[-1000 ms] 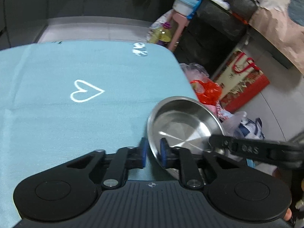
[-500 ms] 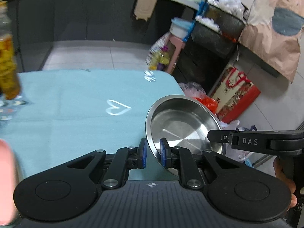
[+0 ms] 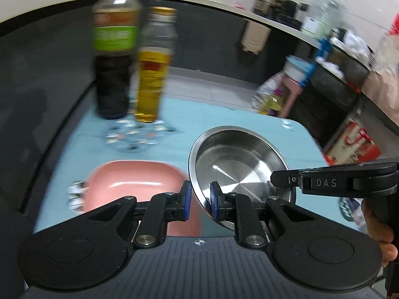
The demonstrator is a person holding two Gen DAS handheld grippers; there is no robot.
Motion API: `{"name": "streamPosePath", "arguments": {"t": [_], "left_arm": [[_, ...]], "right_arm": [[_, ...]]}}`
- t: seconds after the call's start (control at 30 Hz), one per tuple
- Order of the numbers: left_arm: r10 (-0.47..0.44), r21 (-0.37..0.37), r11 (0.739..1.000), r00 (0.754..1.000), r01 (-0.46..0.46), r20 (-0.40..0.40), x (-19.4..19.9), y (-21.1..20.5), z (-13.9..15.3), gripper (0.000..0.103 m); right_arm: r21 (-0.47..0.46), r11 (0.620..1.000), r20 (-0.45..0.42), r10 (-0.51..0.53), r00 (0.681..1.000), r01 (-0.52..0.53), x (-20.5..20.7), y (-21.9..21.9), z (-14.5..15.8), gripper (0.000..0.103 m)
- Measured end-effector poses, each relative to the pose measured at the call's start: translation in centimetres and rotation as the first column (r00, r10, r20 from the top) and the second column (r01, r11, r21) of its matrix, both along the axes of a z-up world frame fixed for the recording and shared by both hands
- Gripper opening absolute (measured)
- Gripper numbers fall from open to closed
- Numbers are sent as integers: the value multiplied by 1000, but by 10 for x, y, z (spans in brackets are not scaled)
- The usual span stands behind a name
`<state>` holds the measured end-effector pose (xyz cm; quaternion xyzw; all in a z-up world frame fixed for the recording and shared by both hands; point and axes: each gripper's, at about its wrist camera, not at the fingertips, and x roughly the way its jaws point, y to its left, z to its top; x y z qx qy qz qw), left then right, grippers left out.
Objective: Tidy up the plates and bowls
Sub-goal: 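Carry the steel bowl and lower it into the pink plate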
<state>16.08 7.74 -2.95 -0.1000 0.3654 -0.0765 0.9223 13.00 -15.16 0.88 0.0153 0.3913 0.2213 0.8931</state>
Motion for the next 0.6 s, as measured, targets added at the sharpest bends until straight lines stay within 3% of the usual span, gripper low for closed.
{"name": "streamPosePath", "arguments": {"t": [0.27,0.6], "left_arm": [[103,-27,994,994,-104,-34,-9,72,-17,15],[101,-41,994,992,-105,-82,-7,87,-43,15]], "right_arm": [[-47,993,-20,109,994,-110,-4,75,-3,4],[-99,988,-74,116,991,-123,7,106,-20,4]]}}
